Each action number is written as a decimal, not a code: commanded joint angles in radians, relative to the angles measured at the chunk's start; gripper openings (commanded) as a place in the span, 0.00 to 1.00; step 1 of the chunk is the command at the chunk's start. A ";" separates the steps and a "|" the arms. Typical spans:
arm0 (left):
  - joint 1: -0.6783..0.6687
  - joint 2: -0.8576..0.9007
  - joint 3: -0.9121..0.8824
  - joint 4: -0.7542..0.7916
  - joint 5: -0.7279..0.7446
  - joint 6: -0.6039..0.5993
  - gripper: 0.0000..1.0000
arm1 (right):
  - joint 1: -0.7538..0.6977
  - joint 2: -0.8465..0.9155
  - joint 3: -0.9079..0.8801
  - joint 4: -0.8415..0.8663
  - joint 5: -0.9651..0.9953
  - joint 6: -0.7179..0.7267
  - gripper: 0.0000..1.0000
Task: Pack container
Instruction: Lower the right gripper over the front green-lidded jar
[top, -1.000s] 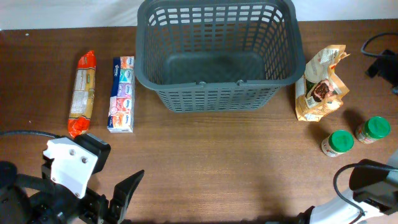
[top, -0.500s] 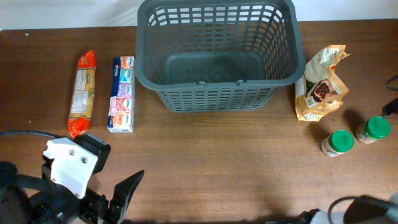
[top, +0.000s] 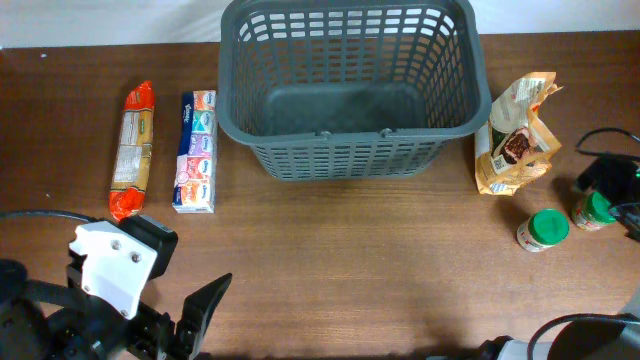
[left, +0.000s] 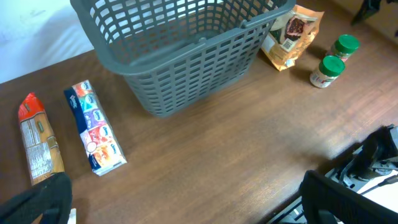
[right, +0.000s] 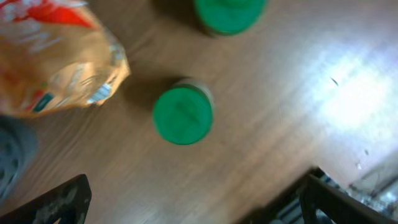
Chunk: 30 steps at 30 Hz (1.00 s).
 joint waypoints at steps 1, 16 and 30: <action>-0.004 0.004 0.003 0.000 -0.010 0.005 0.99 | 0.027 0.002 -0.003 0.029 -0.051 -0.064 0.99; -0.004 0.004 0.003 0.000 -0.014 0.005 0.99 | 0.033 0.002 -0.003 0.212 -0.376 -0.317 0.99; -0.004 0.004 0.003 0.000 -0.014 0.005 0.99 | 0.030 0.002 -0.009 0.056 0.019 -0.055 0.99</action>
